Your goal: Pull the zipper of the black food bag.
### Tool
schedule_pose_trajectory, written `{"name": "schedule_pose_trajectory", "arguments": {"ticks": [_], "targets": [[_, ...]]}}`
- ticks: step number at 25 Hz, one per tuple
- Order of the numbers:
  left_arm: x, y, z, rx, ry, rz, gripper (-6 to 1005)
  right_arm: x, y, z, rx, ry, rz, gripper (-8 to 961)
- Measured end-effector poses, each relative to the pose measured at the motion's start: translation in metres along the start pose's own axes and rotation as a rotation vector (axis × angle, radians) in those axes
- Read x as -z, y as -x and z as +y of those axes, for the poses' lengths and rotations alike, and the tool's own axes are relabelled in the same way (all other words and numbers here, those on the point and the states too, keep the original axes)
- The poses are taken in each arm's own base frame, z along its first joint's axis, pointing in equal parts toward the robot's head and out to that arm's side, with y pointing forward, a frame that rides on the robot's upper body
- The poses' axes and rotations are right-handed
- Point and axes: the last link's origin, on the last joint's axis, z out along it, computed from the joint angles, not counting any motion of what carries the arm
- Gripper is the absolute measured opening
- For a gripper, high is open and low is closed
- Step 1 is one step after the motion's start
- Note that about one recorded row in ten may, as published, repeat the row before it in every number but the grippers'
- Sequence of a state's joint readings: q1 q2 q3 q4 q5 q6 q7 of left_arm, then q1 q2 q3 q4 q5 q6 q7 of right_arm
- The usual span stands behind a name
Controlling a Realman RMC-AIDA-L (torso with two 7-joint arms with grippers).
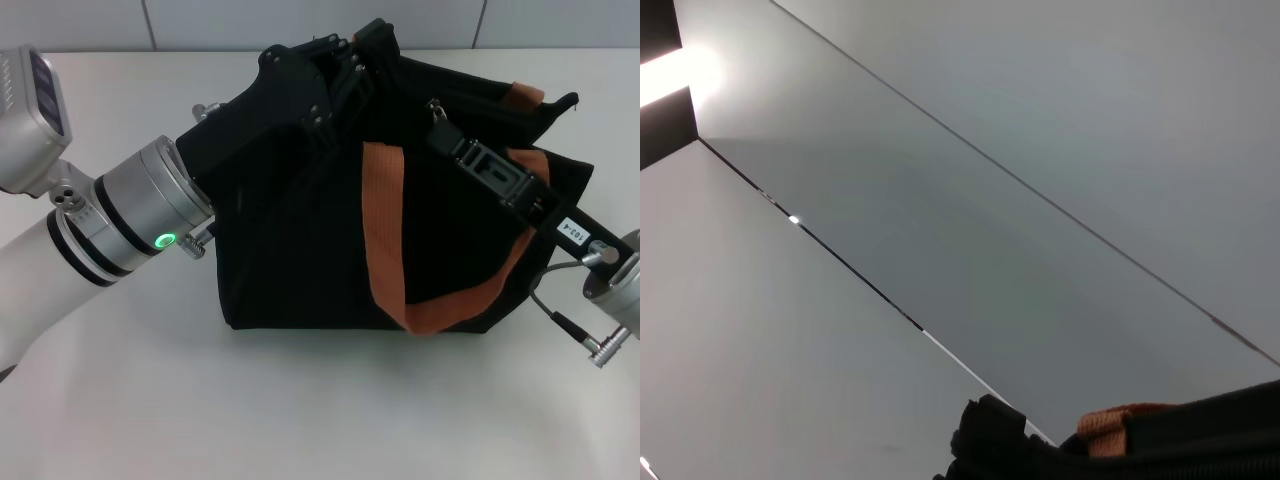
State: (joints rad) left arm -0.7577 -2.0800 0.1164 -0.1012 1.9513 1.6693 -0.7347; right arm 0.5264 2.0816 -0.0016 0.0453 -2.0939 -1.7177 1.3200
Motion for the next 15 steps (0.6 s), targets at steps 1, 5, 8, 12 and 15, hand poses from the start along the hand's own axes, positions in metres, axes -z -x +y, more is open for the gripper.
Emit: {"name": "schedule_pose_trajectory", "arguments": {"ticks": [1,5,8,12,15], "targets": [[0.000,0.000,0.000,0.000,0.000,0.000,65,0.000,0.000,0.000,0.000,0.000,0.000,-1],[0.000,0.000,0.000,0.000,-0.001,0.001,65,0.005,0.000,0.001,-0.002,0.001,-0.010,-2],[0.000,0.000,0.000,0.000,-0.002,0.002,66,0.012,0.001,0.001,-0.008,-0.011,-0.026,-1],[0.001,0.000,-0.001,-0.001,-0.006,0.003,66,0.021,0.003,0.001,-0.002,-0.029,-0.057,0],[0.001,0.000,-0.001,-0.002,-0.010,0.002,67,0.029,0.005,0.001,0.006,-0.040,-0.083,0]]}}
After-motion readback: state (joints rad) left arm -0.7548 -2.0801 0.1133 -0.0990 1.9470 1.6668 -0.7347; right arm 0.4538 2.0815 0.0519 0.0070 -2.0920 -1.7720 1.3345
